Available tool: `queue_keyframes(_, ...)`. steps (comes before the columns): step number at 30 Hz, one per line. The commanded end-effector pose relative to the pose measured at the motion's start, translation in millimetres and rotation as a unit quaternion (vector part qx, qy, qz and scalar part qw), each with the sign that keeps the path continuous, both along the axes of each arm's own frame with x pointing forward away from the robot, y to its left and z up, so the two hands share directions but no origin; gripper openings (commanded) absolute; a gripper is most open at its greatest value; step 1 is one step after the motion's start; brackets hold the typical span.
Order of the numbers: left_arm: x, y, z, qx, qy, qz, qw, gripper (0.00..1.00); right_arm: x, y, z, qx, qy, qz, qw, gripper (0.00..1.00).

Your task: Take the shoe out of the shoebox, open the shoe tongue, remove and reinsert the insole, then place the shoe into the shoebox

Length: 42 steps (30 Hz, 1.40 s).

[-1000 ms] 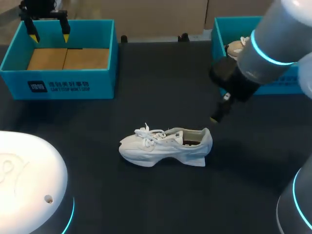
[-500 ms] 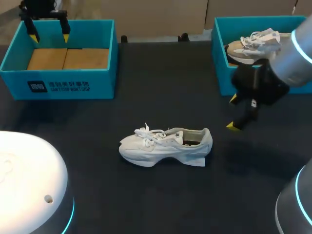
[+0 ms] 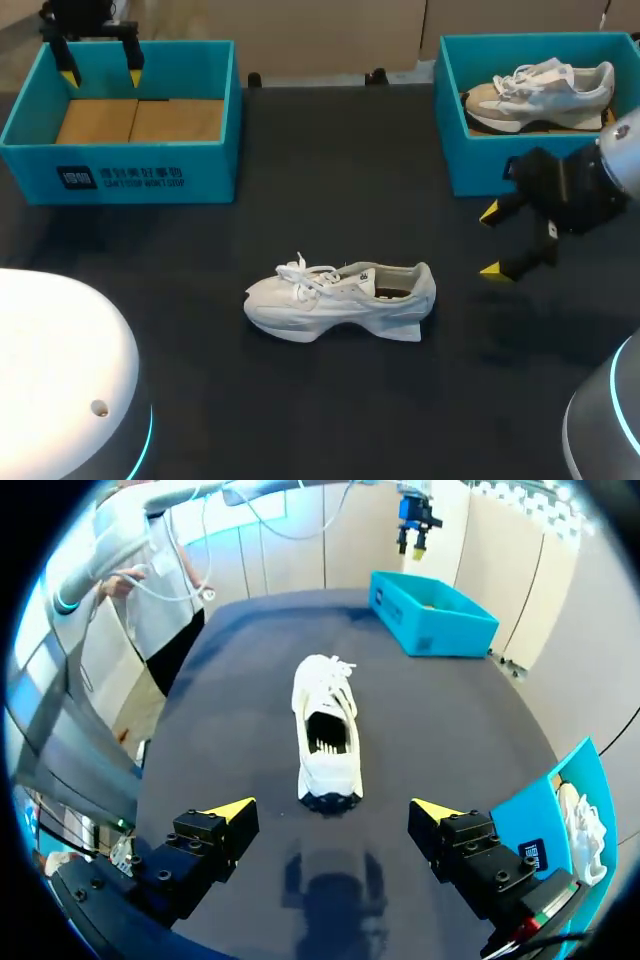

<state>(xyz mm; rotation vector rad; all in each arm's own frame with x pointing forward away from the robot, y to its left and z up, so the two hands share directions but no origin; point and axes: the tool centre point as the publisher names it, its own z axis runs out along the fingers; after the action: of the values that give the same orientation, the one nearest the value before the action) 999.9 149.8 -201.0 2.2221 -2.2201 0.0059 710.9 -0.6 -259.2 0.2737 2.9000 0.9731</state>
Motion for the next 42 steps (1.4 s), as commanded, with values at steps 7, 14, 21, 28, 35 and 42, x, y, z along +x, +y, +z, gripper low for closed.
queue_keyframes(7, -0.1, 0, 0, 0.001, 0.000, 0.000, 1.000, 1.00, -2.9, -2, -3, 0.024, -0.008, 0.000, 1.000, 1.00)
queue_keyframes(14, -0.1, 0, 0, 0.001, 0.000, 0.000, 1.000, 1.00, -0.6, -3, -12, 0.029, -0.048, 0.014, 0.998, 1.00)
queue_keyframes(21, -0.1, 0, 0, 0.001, 0.000, 0.000, 1.000, 1.00, -1.0, -7, -26, 0.055, -0.062, 0.039, 0.996, 1.00)
queue_keyframes(28, -0.1, 0, 0, 0.001, 0.000, 0.000, 1.000, 1.00, -3.5, -14, -51, 0.079, -0.048, 0.055, 0.994, 1.00)
queue_keyframes(35, -0.1, 0, 0, 0.001, 0.000, 0.000, 1.000, 1.00, -5.9, -22, -72, 0.113, -0.048, 0.035, 0.992, 1.00)
queue_keyframes(42, -0.1, 0, 0, 0.001, 0.000, 0.000, 1.000, 1.00, -3.4, -23, -90, 0.149, -0.058, 0.034, 0.987, 1.00)
